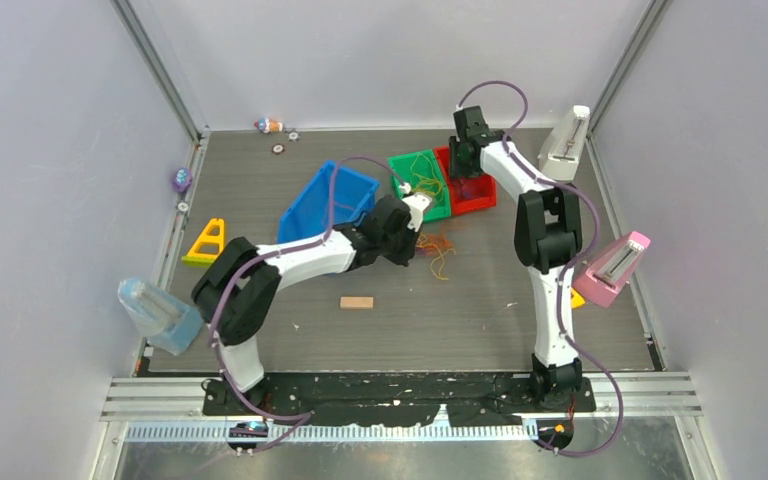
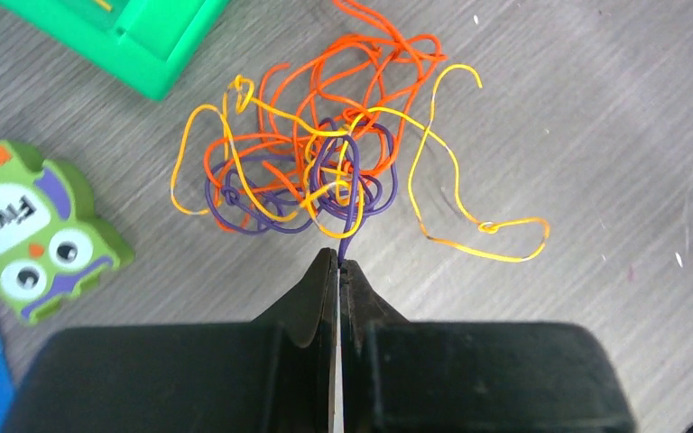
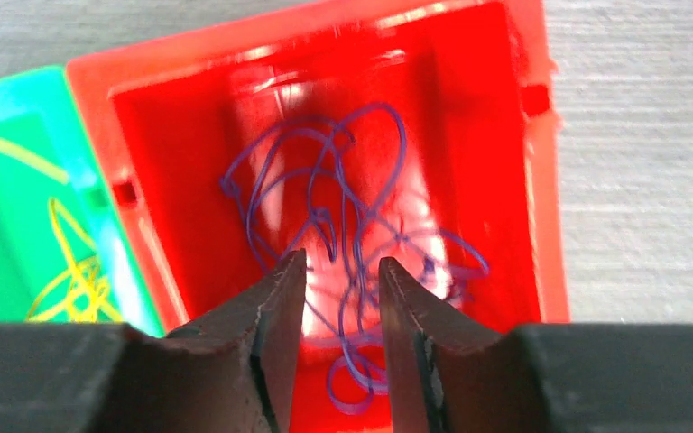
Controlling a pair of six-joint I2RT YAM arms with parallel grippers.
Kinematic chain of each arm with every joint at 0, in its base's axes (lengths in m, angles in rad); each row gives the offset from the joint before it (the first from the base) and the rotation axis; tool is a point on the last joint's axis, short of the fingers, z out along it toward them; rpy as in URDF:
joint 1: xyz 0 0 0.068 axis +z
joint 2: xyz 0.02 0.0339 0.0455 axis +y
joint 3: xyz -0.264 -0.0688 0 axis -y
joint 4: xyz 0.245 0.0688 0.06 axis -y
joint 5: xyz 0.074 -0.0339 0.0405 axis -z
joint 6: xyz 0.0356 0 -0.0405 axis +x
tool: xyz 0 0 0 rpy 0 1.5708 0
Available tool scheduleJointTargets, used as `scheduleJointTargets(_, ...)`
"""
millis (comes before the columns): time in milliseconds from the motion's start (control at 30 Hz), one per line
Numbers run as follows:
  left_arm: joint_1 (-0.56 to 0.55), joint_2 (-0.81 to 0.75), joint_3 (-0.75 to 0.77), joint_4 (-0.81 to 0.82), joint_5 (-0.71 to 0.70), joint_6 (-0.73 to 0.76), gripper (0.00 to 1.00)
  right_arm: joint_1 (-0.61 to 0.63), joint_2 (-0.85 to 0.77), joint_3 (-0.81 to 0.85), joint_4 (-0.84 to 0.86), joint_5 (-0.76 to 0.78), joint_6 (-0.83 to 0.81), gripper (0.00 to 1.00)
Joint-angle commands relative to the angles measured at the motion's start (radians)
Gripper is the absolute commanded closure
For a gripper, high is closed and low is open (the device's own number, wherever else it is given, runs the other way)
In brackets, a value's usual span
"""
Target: Untangle the cables
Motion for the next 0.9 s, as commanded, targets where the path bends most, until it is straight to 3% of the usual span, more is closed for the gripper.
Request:
scheduleJointTargets(0, -0.003, -0.144, -0.088, 0.071, 0.004, 0.024, 1.0, -0.001, -0.246, -0.063, 0.009, 0.004, -0.002, 0.56)
scheduleJointTargets(200, -0.003, -0.29, -0.208, 0.057, 0.038, 0.02, 1.0, 0.0, -0.439, -0.243, 0.031, -0.021, -0.005, 0.33)
scheduleJointTargets(367, -0.003, -0.377, -0.278, 0.026, 0.129, 0.002, 1.0, 0.049, -0.65, -0.548, 0.128, -0.15, -0.029, 0.1)
scheduleJointTargets(500, -0.003, -0.443, -0.364, 0.044, 0.165, -0.018, 1.0, 0.117, -0.88, -0.833, 0.224, -0.247, -0.01, 0.05)
scheduleJointTargets(533, -0.004, -0.464, -0.38, 0.044, 0.171, -0.019, 0.89, 0.142, -0.908, -0.88, 0.239, -0.254, 0.007, 0.05)
scheduleJointTargets(567, -0.003, -0.478, -0.395, 0.042, 0.176, -0.017, 0.69, 0.157, -0.964, -0.966, 0.267, -0.267, 0.025, 0.06)
scheduleJointTargets(600, -0.004, -0.495, -0.41, 0.033, 0.171, -0.016, 0.55, 0.187, -0.987, -1.04, 0.295, -0.272, 0.033, 0.06)
scheduleJointTargets(633, -0.004, -0.516, -0.424, 0.031, 0.159, -0.016, 0.48, 0.206, -1.03, -1.075, 0.302, -0.27, 0.054, 0.06)
scheduleJointTargets(733, -0.005, -0.589, -0.478, 0.054, 0.126, -0.017, 0.36, 0.286, -1.093, -1.209, 0.339, -0.259, 0.105, 0.11)
scheduleJointTargets(867, -0.003, -0.615, -0.462, 0.024, 0.094, 0.003, 0.32, 0.376, -1.149, -1.319, 0.393, -0.242, 0.185, 0.15)
